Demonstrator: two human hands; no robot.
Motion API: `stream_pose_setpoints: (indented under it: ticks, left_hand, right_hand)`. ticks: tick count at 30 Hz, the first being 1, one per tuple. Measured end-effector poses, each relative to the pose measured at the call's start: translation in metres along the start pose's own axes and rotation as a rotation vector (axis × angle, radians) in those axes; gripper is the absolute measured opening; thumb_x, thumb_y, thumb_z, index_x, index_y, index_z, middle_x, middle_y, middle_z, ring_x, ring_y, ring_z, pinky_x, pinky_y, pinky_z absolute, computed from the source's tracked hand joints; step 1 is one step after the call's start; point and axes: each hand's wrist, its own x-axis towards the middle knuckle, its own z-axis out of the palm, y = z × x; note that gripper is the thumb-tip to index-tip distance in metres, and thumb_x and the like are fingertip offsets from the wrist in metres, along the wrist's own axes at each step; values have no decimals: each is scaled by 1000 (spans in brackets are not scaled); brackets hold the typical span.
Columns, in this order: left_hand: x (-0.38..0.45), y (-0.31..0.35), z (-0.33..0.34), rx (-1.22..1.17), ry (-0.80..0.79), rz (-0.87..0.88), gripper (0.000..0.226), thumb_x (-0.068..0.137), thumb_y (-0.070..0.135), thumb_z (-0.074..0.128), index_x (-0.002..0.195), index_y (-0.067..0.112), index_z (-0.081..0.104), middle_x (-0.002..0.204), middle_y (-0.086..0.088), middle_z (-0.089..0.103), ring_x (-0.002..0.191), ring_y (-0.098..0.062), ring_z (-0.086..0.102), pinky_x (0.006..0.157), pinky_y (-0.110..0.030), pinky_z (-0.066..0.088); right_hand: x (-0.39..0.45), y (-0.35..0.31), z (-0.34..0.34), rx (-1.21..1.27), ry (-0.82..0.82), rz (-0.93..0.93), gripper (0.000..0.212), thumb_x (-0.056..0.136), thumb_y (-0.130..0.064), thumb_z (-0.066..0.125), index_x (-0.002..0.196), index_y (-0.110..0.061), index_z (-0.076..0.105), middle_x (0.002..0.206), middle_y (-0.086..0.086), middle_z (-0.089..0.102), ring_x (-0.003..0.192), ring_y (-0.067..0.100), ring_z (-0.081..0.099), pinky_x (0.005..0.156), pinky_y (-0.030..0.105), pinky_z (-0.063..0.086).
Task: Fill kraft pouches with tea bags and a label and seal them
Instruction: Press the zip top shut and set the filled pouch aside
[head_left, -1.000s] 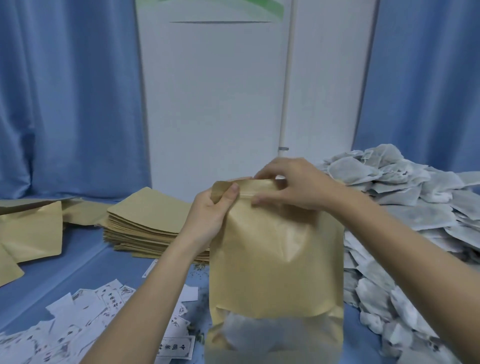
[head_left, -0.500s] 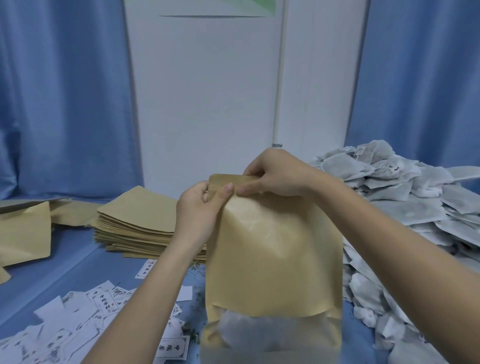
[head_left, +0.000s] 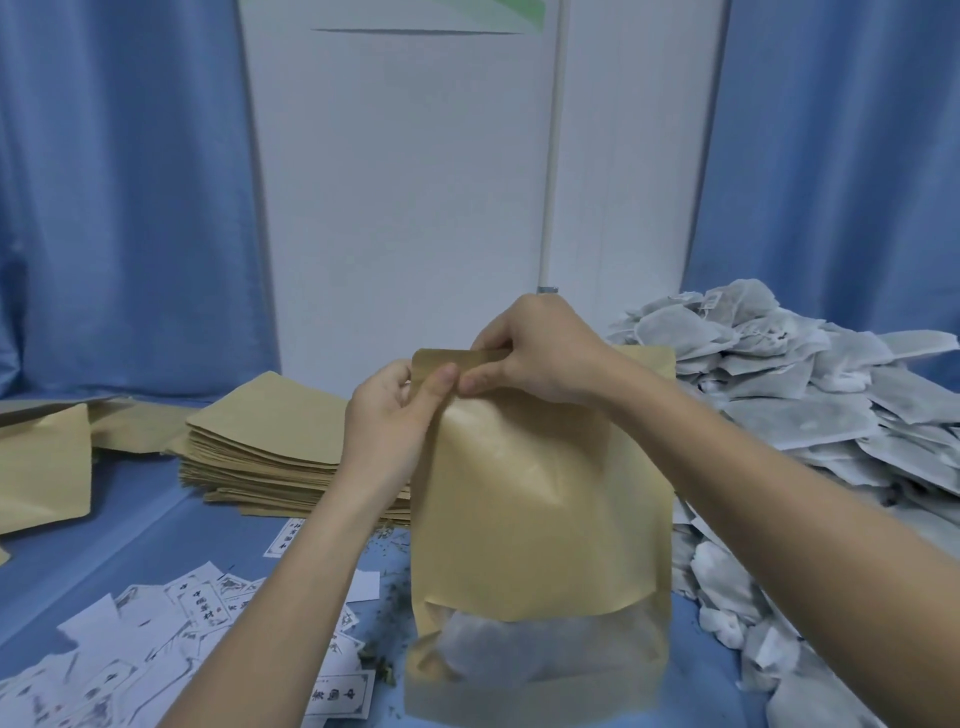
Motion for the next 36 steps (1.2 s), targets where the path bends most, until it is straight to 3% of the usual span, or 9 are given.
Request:
stream_pose_setpoints:
  ticks: [2,6,10,12,15,20,26,32,36]
  left_hand:
    - [0,-1,-2,36,19,25,65,77,49,68,95,-12,54,75,-32,58,70,-22,47,68,-35,36]
    - [0,-3,-3,86,60,54,54,87,38,64,87,-15,49,65,-12,43,63,-20,35,62,-33,29]
    - [-2,-2,0,-51,13,37,62,78,45,71,93,-13,54,78,-14,58,71,-22,49,68,-34,39]
    - [-2,-1,0,-94,-14,-3,41,75,34,75,91,-1,63,80,-6,72,72,-16,63,66,-26,49]
    - [-2,-1,2,-60,10,1,16,78,18,73,84,7,63,69,2,72,63,-9,62,59,-19,50]
    - [-3,0,5,-45,59,29,22,79,20,73,81,3,60,71,-12,66,69,-16,55,69,-31,45]
    - [1,-4,-1,-85,63,49,45,74,30,74,88,-9,56,77,-18,55,75,-21,46,73,-35,36]
    - [0,-4,-9,-112,97,15,29,66,35,74,79,12,63,77,-14,66,76,-20,57,74,-35,46]
    - [3,-4,-11,-98,82,22,26,70,32,75,80,11,63,80,-16,64,76,-19,55,75,-34,45]
  right_hand:
    - [-1,3,-3,-6,-22,-15,30,71,-43,76,61,-16,65,49,-3,40,52,10,35,48,24,25]
    - [-3,12,-14,-101,-71,11,43,71,-48,74,43,-27,49,41,-8,41,47,6,40,50,24,30]
    - [-5,16,-8,-96,17,-39,34,70,-46,75,54,-22,57,50,-5,51,55,12,43,56,31,38]
    - [-8,22,-12,-88,-8,-43,42,69,-47,75,54,-15,53,50,-3,41,54,12,34,51,24,29]
    - [-12,31,-25,-175,-83,-24,55,69,-51,74,53,-13,37,51,-3,23,51,11,24,46,26,17]
    - [-17,41,-24,-167,-14,-49,54,68,-54,71,67,0,59,56,8,40,55,12,29,50,25,21]
    - [-22,48,-25,-260,-49,-107,55,78,-49,64,52,-17,29,51,3,32,49,15,29,50,27,22]
    - [-28,63,-34,-165,-6,-40,42,64,-57,68,54,-19,53,55,5,45,53,9,35,50,21,25]
    - [-29,65,-37,-133,48,-26,56,62,-54,71,69,1,64,57,15,44,54,9,30,48,19,25]
